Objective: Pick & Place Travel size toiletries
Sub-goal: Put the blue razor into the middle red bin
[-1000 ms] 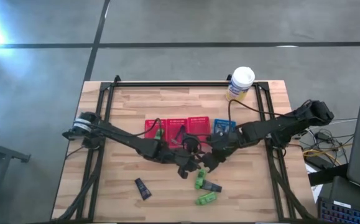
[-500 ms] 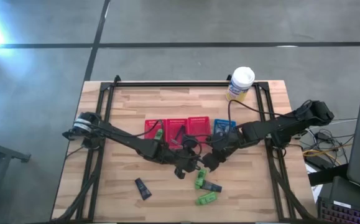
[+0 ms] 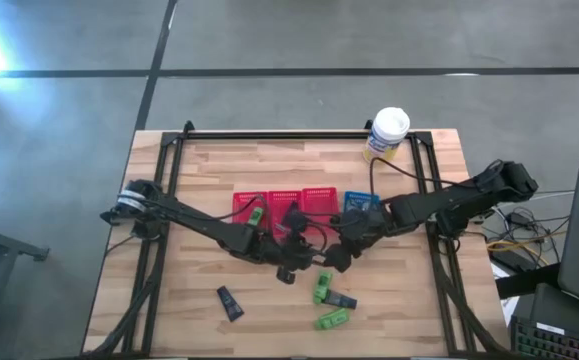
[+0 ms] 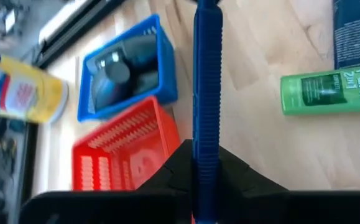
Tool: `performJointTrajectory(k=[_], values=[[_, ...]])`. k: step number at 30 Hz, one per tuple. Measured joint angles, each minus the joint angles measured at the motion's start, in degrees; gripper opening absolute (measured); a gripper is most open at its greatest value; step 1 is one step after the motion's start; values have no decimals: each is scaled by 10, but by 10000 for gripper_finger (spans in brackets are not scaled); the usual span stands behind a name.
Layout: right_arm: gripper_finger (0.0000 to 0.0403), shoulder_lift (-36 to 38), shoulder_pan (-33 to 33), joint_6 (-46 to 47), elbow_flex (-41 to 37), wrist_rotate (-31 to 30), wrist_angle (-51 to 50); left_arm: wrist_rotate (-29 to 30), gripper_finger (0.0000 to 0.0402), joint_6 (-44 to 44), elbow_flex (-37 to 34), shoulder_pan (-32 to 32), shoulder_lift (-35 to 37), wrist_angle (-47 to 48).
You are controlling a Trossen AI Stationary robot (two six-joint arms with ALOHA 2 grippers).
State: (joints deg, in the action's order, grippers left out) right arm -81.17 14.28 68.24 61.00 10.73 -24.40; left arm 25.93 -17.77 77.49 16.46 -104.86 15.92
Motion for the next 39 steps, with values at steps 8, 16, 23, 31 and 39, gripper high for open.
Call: performJointTrajectory(k=[8,16,23,31,39], values=[[285,30,1,1,3,-80,-38,30,34,178,-27,5,0,28],[335,112,13,20,3,-306,-122,45,34,481,-67,9,16,27],[361,185,24,38,-2,-394,-207,81,34,838,-154,-18,104,-15],[364,202,26,47,-35,-405,-202,-7,37,960,-278,-84,169,-175],[364,200,27,68,-61,-405,-200,-89,41,1026,-297,-104,152,-219]])
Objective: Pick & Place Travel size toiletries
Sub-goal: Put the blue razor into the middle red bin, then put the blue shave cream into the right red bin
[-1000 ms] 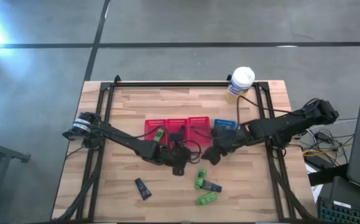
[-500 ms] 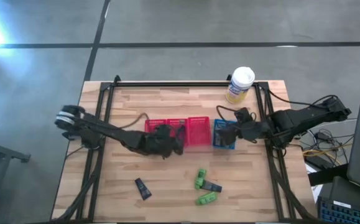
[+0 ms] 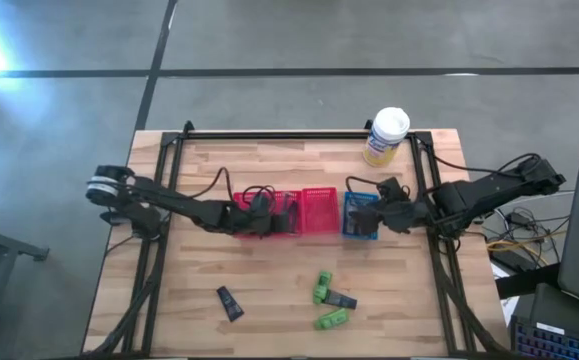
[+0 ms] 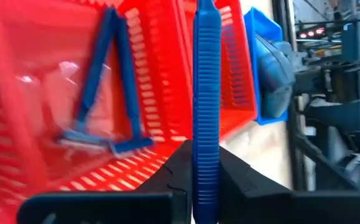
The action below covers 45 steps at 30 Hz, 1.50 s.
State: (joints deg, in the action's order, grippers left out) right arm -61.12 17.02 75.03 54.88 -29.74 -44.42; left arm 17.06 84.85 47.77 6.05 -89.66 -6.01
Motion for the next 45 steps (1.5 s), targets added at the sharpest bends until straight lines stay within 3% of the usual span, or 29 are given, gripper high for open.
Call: performJointTrajectory(k=[8,20,25,30,40,45], values=[[363,0,0,0,-10,0,2,-24,39,8,-3,-1,-3,11],[364,0,0,-2,-11,-3,2,-25,95,2,-3,-27,-4,53],[364,0,0,-2,-13,-3,2,-75,105,-42,6,-29,-3,53],[364,0,0,-2,-13,-3,2,-106,104,-93,10,-24,-2,62],[364,0,0,0,-13,-4,2,-46,63,-115,9,-33,-3,62],[364,0,0,0,-13,-4,2,-78,64,-134,10,-33,1,68]])
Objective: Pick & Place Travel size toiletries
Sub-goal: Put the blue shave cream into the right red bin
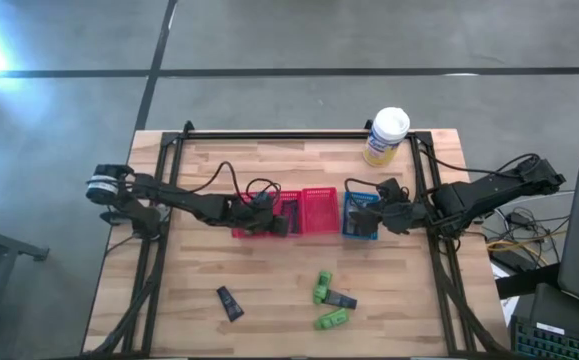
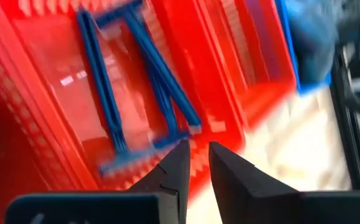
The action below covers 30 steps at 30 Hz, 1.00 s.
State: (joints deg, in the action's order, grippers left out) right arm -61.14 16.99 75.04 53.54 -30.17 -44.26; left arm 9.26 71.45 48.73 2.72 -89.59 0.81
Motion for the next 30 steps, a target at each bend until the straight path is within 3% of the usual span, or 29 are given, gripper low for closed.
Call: performJointTrajectory(k=[6,10,15,19,23,30], values=[[364,0,0,0,0,2,0,-116,80,-43,1,27,29,81],[364,0,0,0,-2,2,0,-113,111,-20,1,75,62,187],[364,-1,0,0,-4,2,0,-94,169,87,1,150,89,289],[364,-2,0,0,-4,2,0,-66,217,201,1,229,94,307],[364,-2,0,3,-5,2,0,3,252,328,1,319,91,306],[364,-2,0,40,-5,1,0,119,263,532,1,438,91,337]])
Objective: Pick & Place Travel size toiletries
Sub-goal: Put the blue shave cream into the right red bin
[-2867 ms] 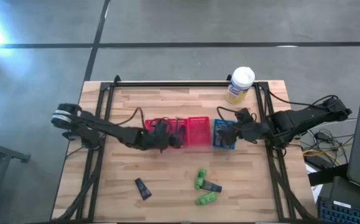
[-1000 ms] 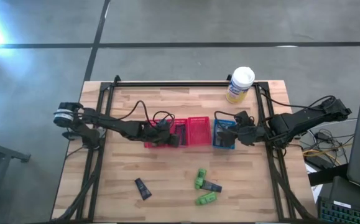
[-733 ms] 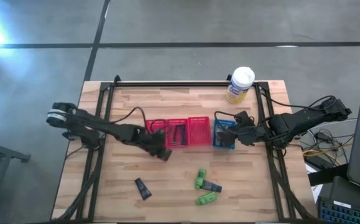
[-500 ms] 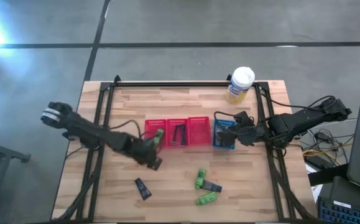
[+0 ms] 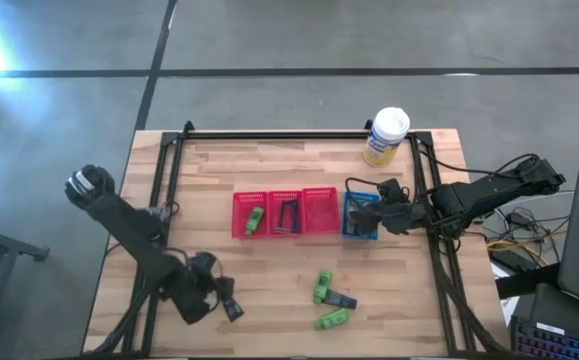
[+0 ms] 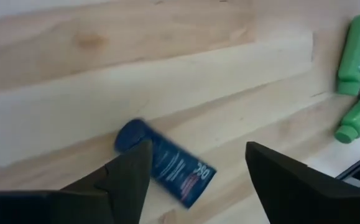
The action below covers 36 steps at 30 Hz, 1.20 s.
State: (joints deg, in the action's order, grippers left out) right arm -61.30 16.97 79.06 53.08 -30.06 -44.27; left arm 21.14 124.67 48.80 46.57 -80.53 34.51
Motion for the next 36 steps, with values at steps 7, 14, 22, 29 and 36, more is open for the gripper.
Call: performJointTrajectory(k=[7,14,22,29,36], values=[[364,0,0,3,0,3,0,6,262,42,4,31,-18,5],[364,0,0,1,0,3,0,-32,262,45,23,29,-72,0],[364,0,0,-81,0,40,0,-52,262,-125,68,27,-94,1],[364,0,0,-167,0,80,-1,-50,262,-711,148,6,-97,0],[364,0,0,-193,0,98,-6,-48,261,-1225,228,-11,-133,42]])
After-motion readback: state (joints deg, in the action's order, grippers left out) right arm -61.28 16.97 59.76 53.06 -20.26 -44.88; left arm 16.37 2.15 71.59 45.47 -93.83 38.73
